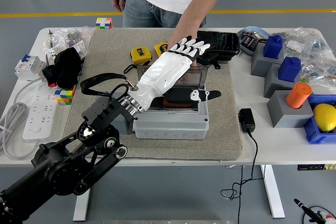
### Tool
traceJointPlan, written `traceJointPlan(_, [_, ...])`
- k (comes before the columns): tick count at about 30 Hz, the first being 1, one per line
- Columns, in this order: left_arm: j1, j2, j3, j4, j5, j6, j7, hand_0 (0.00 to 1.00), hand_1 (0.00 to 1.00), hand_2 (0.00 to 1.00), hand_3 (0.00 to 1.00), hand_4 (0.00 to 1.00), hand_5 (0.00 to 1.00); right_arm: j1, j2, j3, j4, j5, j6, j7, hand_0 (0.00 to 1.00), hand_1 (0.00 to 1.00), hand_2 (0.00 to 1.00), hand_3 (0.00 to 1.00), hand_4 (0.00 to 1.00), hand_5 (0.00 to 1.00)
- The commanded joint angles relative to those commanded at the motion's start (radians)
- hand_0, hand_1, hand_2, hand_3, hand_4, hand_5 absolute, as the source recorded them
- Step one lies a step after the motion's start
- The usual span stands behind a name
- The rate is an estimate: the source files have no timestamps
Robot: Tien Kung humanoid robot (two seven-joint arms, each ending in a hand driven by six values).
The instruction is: Fetch the battery,place it into the box,close the lid of the box
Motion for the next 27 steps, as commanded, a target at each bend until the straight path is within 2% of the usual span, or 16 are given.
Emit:
traceJointPlan(2, [0.000,0.005,-0.013,-0.035,-0.007,0.000,0.004,0.998,0.998,0.998,0.998,0.998,0.998,0.001,0.001,-0.002,0.000,0.002,0.000,0.000,0.891,0.863,0.807,0.847,0.998,0.998])
traceJointPlan(5, [-0.002,0.008,-0.029,-0.050,-0.006,0.002,0.003,0.998,0.998,0.998,0.998,0.998,0.998,0.002,0.001,-0.003,0.000,0.003,-0.001,0.001,0.891,0.863,0.807,0.847,0.998,0.998])
traceJointPlan(11, [-0.009,0.013,-0.089,0.030,0.016,-0.011,0.017,0.998,0.998,0.998,0.998,0.998,0.998,0.005,0.003,0.001,0.000,0.003,-0.001,0.000,0.891,0.863,0.807,0.846,0.998,0.998])
traceJointPlan(16, [-0.006,0.007,-0.155,0.124,0.025,-0.105,0.078,0.998,0.998,0.998,0.992,0.998,0.998,0.005,0.006,0.006,0.000,0.001,-0.001,-0.001,0.891,0.863,0.806,0.847,0.998,0.998])
traceJointPlan(18, [-0.001,0.008,-0.180,0.140,0.029,-0.175,0.131,0.998,0.998,0.998,0.992,0.998,0.998,0.005,0.006,0.010,0.000,0.000,-0.001,-0.001,0.891,0.863,0.806,0.847,0.998,0.998])
traceJointPlan(21, [0.004,0.010,-0.201,0.138,0.041,-0.246,0.185,0.998,0.998,0.978,0.936,0.998,0.998,0.005,0.005,0.013,0.000,-0.003,0.000,-0.001,0.892,0.863,0.806,0.847,0.998,0.998])
traceJointPlan(25, [0.015,0.021,-0.212,0.110,0.049,-0.292,0.216,0.998,0.998,0.978,0.936,0.998,0.998,0.007,0.005,0.012,0.000,-0.002,-0.001,0.000,0.892,0.863,0.806,0.847,0.998,0.998])
traceJointPlan(26, [0.019,0.024,-0.213,0.101,0.049,-0.305,0.225,0.998,0.934,0.863,0.834,0.998,0.998,0.007,0.005,0.013,0.000,-0.003,-0.001,0.000,0.891,0.863,0.806,0.846,0.998,0.998])
traceJointPlan(27, [0.023,0.028,-0.213,0.093,0.050,-0.314,0.231,0.998,0.934,0.863,0.834,0.998,0.998,0.007,0.005,0.014,0.000,-0.002,-0.001,0.000,0.891,0.863,0.806,0.846,0.998,0.998])
